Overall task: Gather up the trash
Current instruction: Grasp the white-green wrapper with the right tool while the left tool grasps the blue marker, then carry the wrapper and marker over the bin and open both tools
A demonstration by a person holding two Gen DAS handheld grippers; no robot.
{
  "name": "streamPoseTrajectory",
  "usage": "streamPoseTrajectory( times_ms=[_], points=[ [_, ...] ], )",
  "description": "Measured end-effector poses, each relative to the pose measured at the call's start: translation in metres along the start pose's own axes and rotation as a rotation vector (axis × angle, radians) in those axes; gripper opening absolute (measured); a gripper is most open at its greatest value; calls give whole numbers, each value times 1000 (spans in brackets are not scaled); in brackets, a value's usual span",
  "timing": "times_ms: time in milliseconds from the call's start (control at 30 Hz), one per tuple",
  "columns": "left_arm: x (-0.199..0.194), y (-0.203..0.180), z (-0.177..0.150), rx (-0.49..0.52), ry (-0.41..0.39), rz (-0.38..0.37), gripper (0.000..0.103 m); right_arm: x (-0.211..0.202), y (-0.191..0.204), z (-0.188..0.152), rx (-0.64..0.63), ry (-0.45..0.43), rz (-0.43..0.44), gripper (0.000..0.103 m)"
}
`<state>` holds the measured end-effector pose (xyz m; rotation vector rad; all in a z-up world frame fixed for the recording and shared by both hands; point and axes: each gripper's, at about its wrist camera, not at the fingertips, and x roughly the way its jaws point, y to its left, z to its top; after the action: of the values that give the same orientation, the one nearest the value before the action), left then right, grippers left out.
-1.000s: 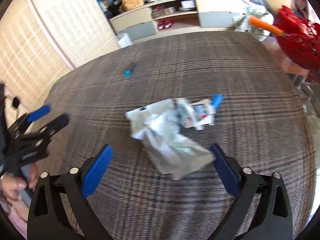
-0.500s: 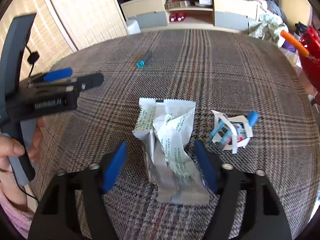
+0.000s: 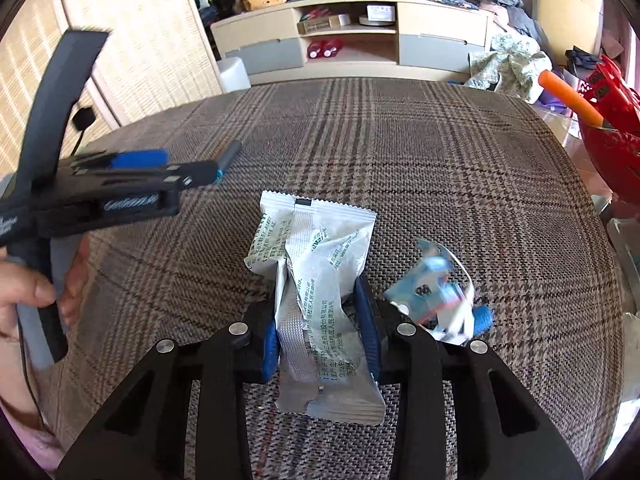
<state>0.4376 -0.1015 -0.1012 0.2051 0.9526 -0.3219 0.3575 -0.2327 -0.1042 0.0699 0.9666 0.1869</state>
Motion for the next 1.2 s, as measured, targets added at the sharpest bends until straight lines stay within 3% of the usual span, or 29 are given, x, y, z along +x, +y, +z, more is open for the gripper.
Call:
streamPoseTrajectory(
  times_ms=[100,167,200,233,267,467,600,833,1200],
  points=[
    [13,-9,4,40,12,9,43,-1,-2,-2,-3,3,19,35],
    [15,-13,6,49,3,3,35,-2,-2,-4,-8,2,25,35],
    [15,-14,7,57,1,3,28,-2,-2,-5,-13,1,25,35],
    [15,-17,8,66,-2,-1,14,-3,-2,-7,-17,0,25,35],
    [15,-19,7,74,-4,3,12,-3,-2,-8,-26,-1,22,35],
    [5,-25,-5,88,1,13,11,-10,11,-18,-62,22,14,35],
    [-23,-20,-29,65,-18,31,11,-20,23,-29,-73,37,10,35],
    [-81,-18,-96,15,-26,60,11,-47,54,-75,-88,64,27,35],
    [-192,-43,-214,-14,-110,56,11,-136,93,-170,-128,-2,98,35]
  ],
)
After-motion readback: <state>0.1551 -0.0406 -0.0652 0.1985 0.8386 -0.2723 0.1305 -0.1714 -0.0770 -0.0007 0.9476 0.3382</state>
